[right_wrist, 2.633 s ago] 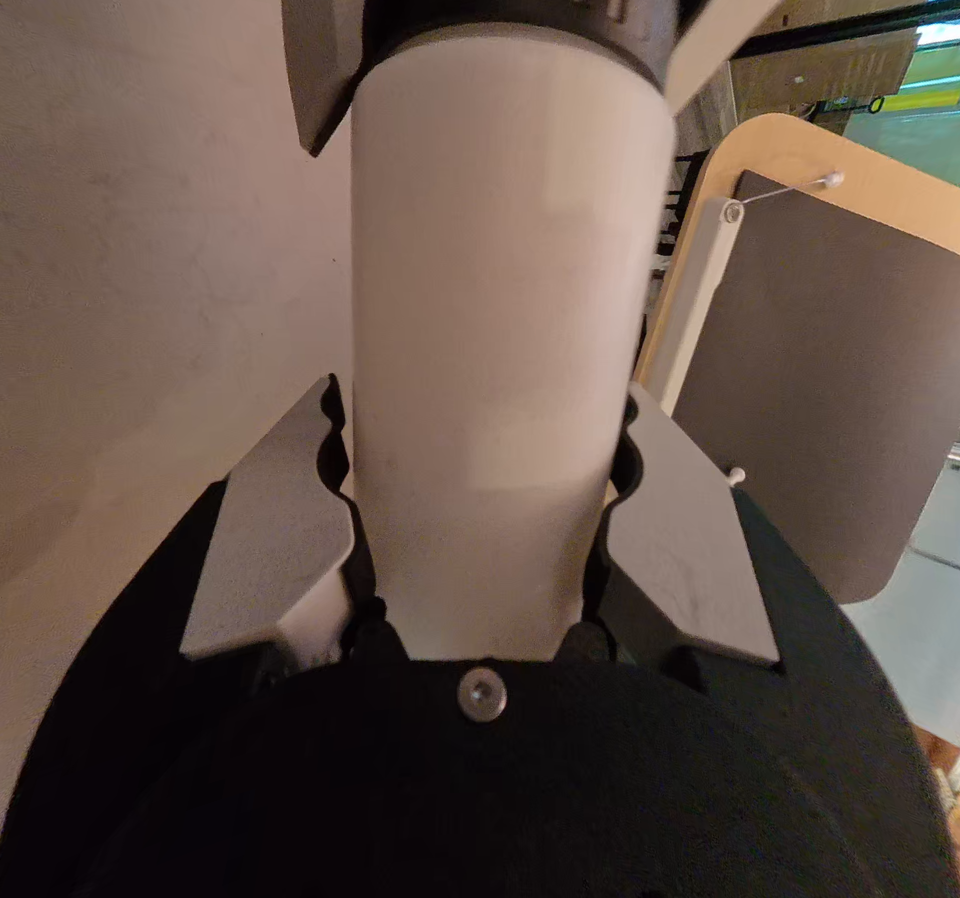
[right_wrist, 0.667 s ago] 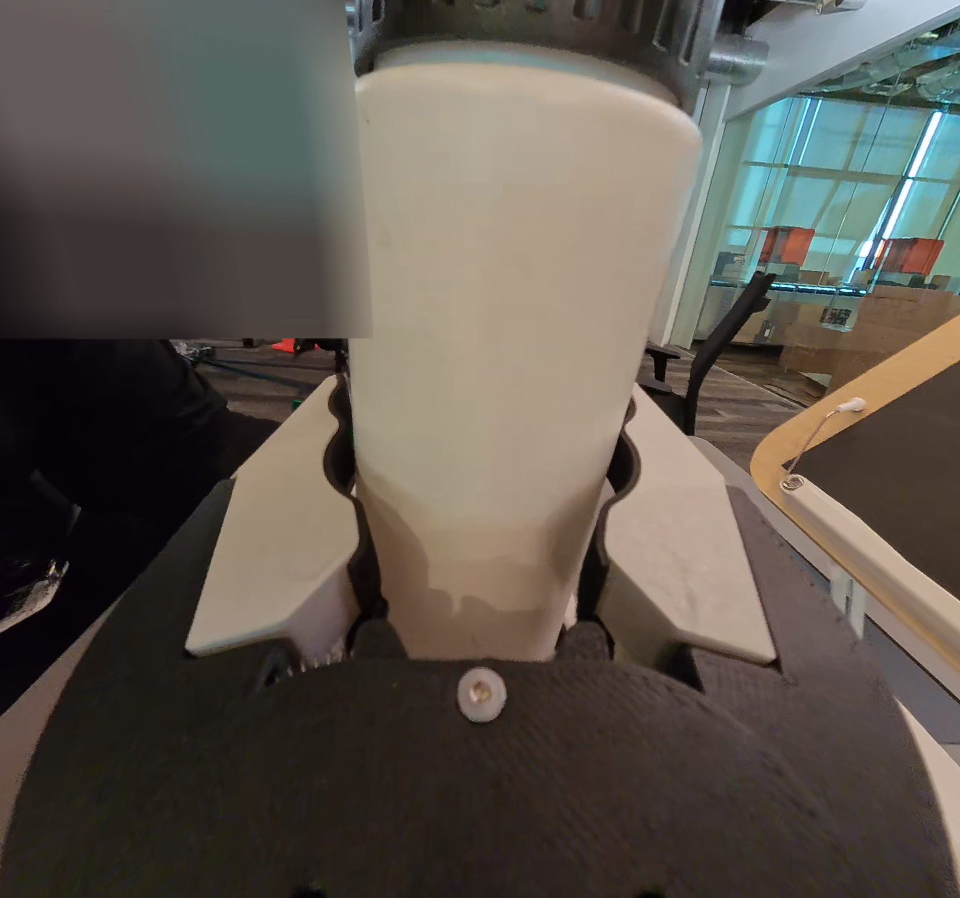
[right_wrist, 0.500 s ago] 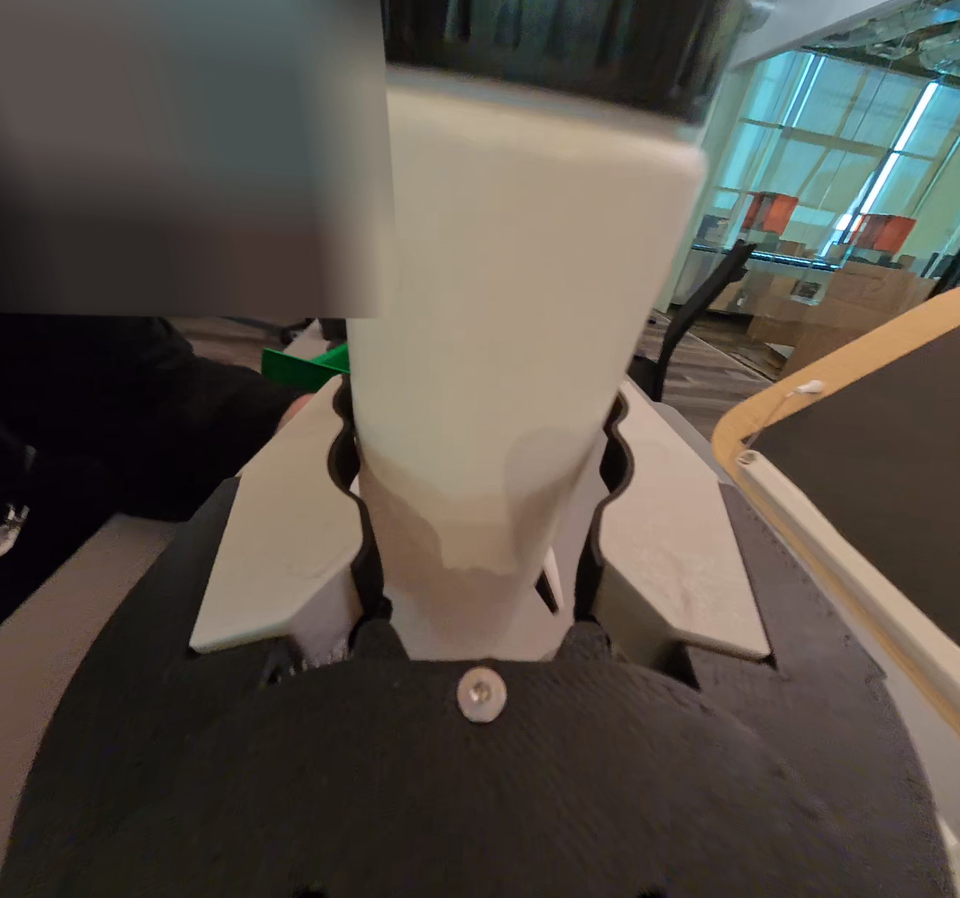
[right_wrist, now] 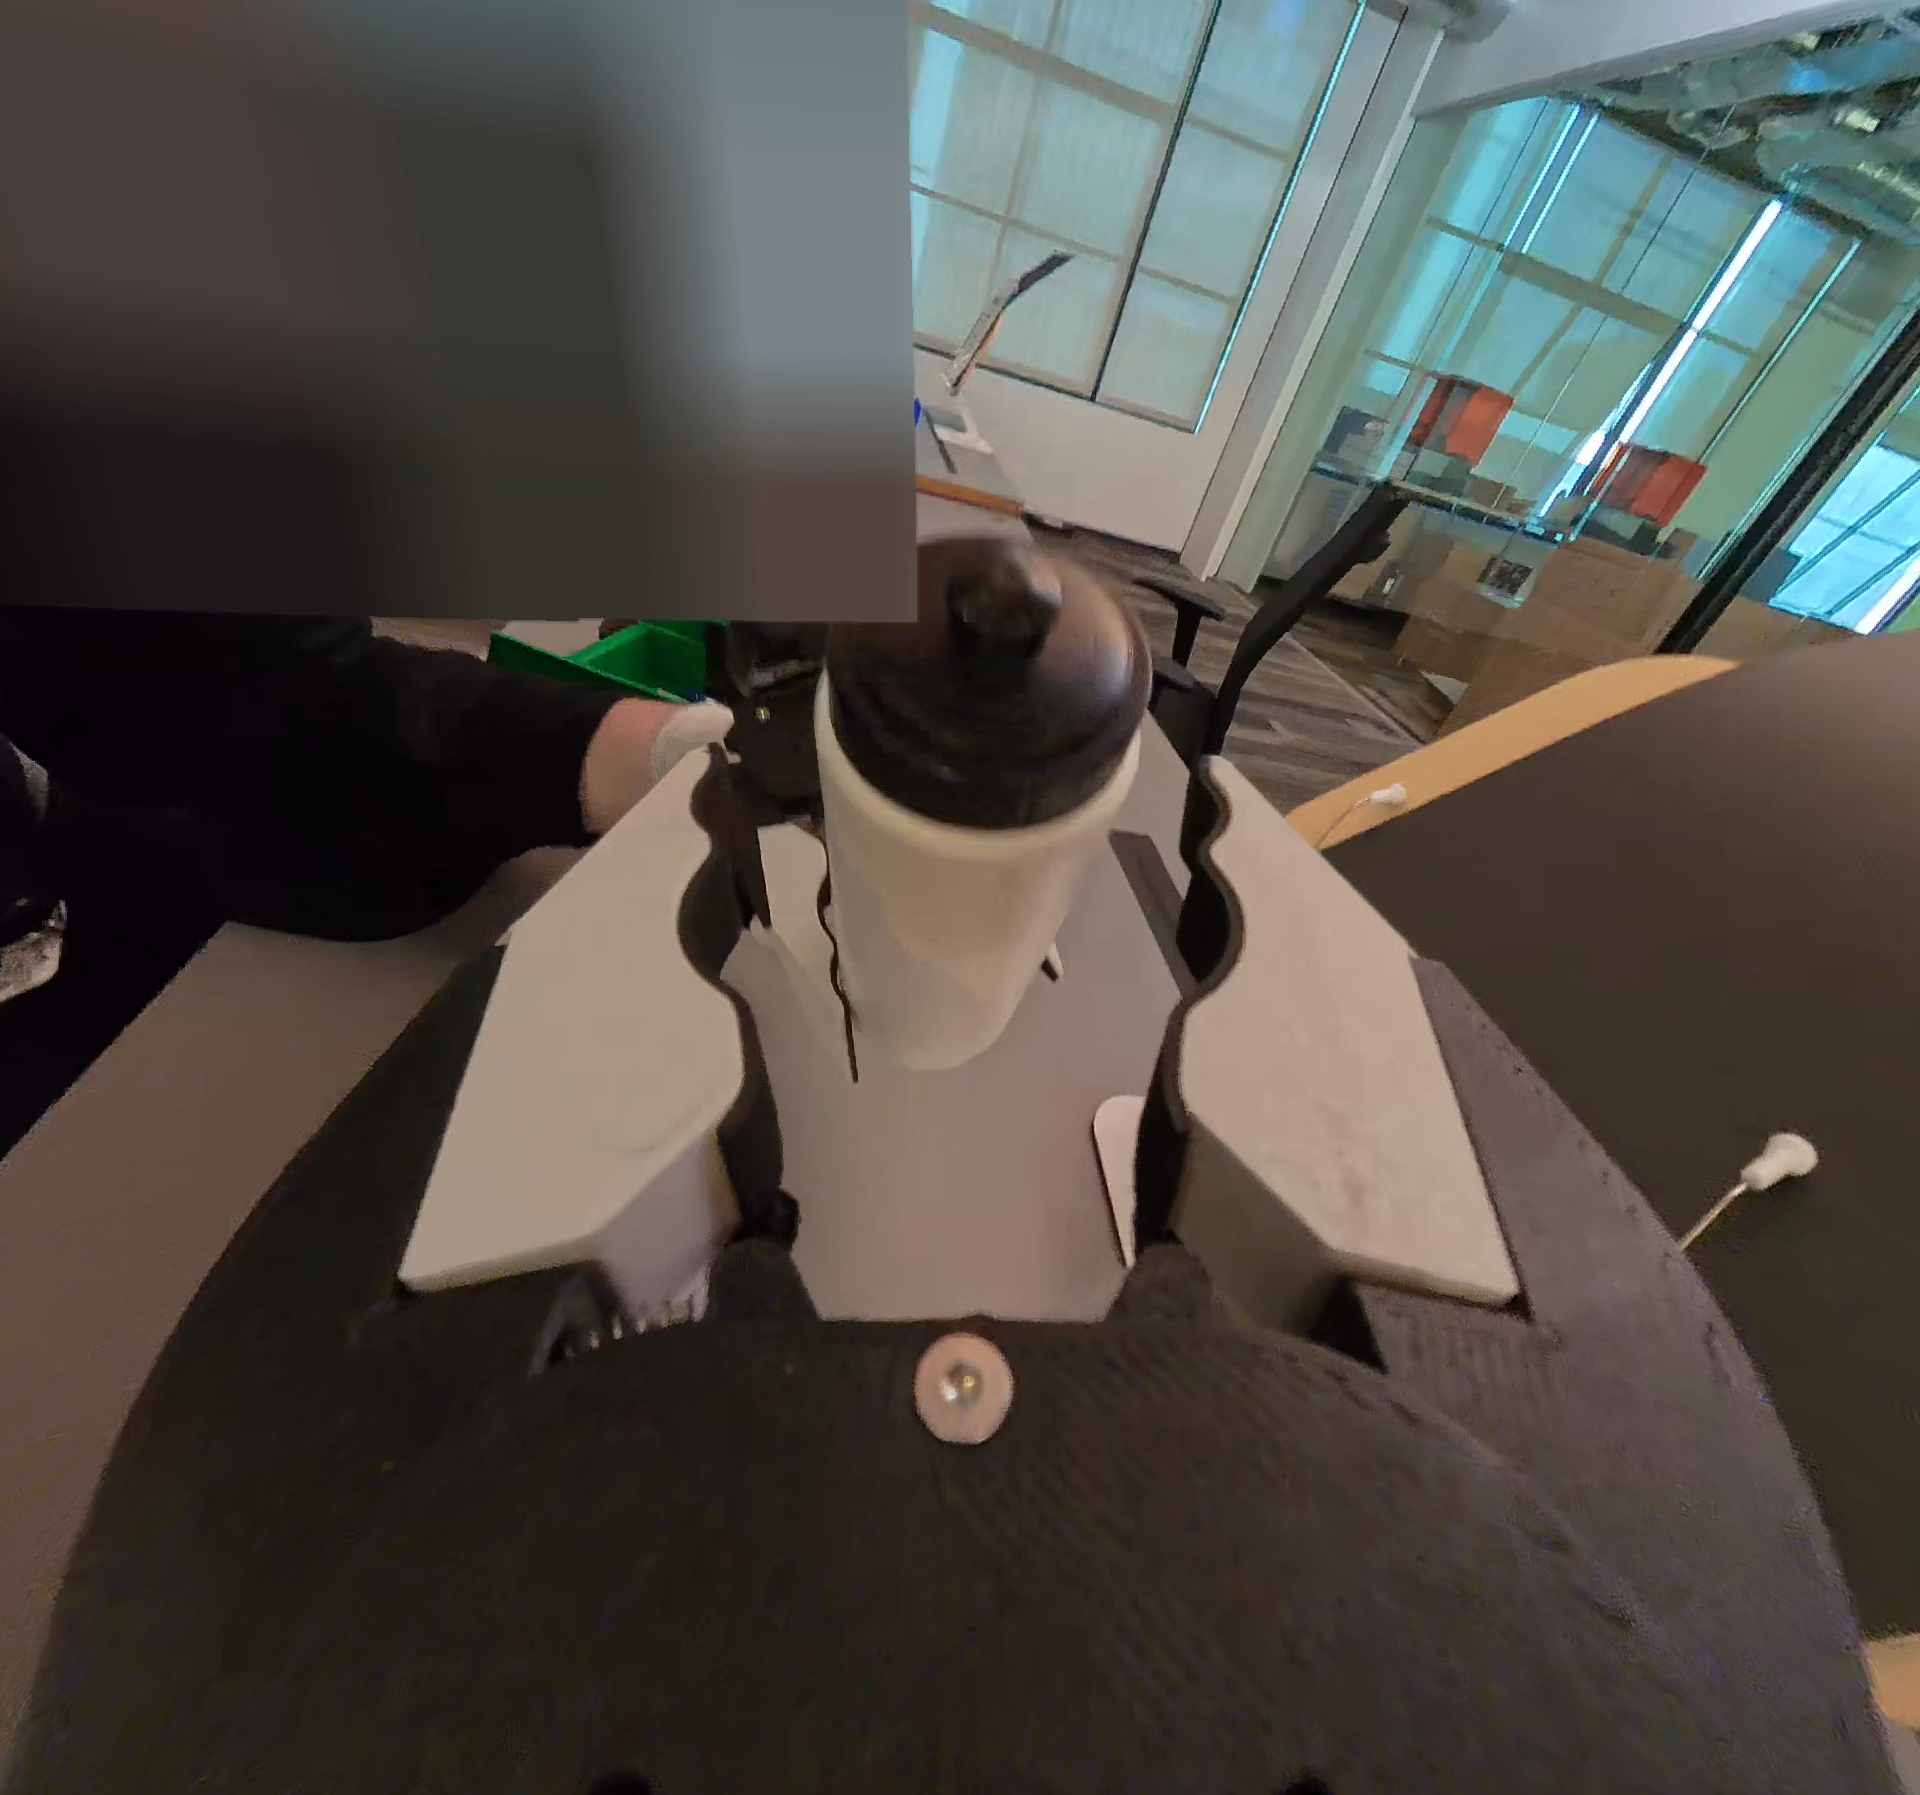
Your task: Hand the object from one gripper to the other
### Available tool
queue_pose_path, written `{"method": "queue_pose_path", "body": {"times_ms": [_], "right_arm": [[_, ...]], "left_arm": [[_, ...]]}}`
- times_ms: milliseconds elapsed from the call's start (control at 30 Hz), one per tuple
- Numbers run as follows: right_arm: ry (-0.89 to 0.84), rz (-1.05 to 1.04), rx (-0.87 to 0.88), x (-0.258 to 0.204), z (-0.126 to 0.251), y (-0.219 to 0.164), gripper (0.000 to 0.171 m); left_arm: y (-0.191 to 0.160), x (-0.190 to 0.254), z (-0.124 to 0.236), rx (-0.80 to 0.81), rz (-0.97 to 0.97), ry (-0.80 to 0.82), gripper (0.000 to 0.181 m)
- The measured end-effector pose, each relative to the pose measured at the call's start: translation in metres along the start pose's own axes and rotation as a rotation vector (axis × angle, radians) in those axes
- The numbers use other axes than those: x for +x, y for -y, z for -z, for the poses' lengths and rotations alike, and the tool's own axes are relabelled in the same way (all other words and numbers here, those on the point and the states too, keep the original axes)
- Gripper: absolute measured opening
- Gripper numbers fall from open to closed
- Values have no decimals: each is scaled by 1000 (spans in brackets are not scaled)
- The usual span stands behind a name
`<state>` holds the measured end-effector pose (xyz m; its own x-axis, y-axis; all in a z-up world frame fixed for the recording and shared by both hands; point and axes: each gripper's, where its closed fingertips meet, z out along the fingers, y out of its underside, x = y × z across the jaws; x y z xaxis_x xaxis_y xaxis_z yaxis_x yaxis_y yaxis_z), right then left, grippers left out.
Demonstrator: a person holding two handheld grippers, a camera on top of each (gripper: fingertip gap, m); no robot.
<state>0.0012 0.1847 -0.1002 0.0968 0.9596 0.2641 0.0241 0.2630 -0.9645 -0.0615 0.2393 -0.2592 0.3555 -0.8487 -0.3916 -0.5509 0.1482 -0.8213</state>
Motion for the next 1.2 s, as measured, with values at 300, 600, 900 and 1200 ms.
{"method": "queue_pose_path", "body": {"times_ms": [300,600,900,1200], "right_arm": [[-45,35,34,3,-8,4,41],[-40,-34,134,10,-11,6,20],[-42,-1,149,4,-15,14,19],[-89,10,181,8,-9,26,19]], "left_arm": [[-12,7,-12,-47,-28,-1,85],[-10,10,-13,-28,-8,-19,84],[-4,17,-17,22,8,-43,85],[9,15,-15,105,77,-44,85]]}}
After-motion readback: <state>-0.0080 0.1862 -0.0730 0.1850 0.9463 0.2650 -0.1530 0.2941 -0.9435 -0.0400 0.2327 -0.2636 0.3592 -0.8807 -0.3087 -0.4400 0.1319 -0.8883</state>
